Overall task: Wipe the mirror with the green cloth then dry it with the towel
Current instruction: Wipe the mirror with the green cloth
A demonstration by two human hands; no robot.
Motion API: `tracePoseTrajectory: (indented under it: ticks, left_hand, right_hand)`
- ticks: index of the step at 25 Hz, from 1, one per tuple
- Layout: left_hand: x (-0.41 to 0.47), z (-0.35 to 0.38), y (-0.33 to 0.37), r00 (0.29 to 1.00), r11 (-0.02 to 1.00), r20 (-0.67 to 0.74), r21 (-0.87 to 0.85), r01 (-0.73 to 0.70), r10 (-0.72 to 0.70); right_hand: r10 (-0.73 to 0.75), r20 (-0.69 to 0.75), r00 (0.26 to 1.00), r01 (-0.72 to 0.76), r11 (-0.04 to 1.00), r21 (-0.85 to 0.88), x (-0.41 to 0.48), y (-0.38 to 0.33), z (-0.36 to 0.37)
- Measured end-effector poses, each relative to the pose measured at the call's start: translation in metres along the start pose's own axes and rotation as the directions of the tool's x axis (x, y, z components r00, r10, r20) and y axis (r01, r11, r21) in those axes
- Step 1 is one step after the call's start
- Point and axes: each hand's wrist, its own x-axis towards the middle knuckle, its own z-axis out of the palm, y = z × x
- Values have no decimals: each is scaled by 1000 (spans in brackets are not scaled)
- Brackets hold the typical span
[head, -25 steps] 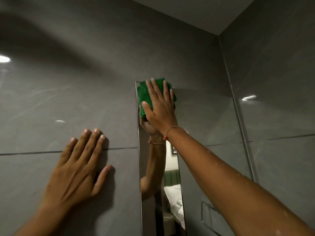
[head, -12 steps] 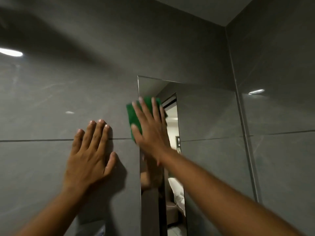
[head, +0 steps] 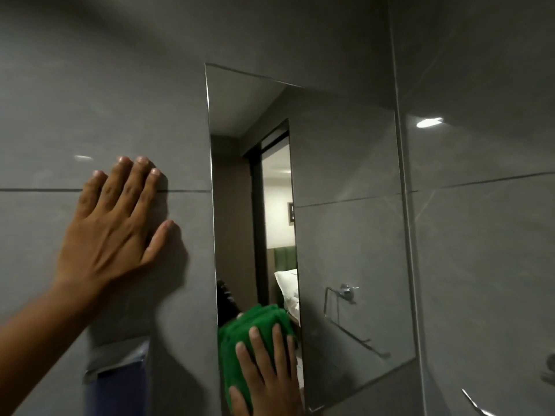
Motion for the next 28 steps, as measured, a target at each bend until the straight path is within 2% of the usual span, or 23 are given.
tracePoseTrajectory:
  ticks: [2,3,4,6,7,8,11,15,18,20,21,23,25,28]
  left_hand:
    - [0,2,-3,1000,1000,18,-16,-7,7]
    - [-1,1,-3,1000,1000,21,-21,-10,11]
    - [-1,0,-4,1000,1000,16,-20,-10,11]
    - [0,-4,0,1000,1000,-7,-29,2,-2]
    - [0,-5,1,1000,1000,-16,-28,7,-7]
    - [0,-6,3,1000,1000,-26,-30,7,-8]
    - [0,-9,3,999,1000,-43,-26,2,-3]
    - [1,-9,5,997,999,-77,-32,5,-8]
    - [2,-6,3,996,999,-93,-29,-12,9]
    - [2,-6,2,995,1000,-98,-20,-19,17]
    - [2,-6,1,994,1000,-107,-17,-21,19]
    - [3,-5,1,991,1000,-136,-13,-18,16]
    - [2,-2,1,991,1000,-133,-7,-17,16]
    - [0,5,-2,996,1000,-84,-6,-15,15]
  right_hand:
    - [-27,-32,999,28,999,30,-1,26,4]
    - [27,-32,999,-24,996,85,12,48,1]
    - [137,-50,989,-130,984,125,28,75,-1]
    - [408,-62,911,-401,911,101,56,135,-13]
    - [471,-54,880,-467,881,75,70,156,-18]
    - [470,-41,882,-467,882,56,83,170,-21]
    - [332,-51,942,-330,943,53,143,174,-23]
    - [199,-135,971,-189,978,87,267,123,-33]
    - [-95,-167,981,108,992,66,304,71,-27]
    - [-217,-164,962,226,973,37,313,84,-25]
    - [-207,-168,964,216,976,32,321,109,-29]
    - [-11,-167,986,16,999,28,340,177,-43]
    - [265,-108,958,-259,963,74,350,250,-57]
    - [440,-40,897,-431,891,141,296,294,-52]
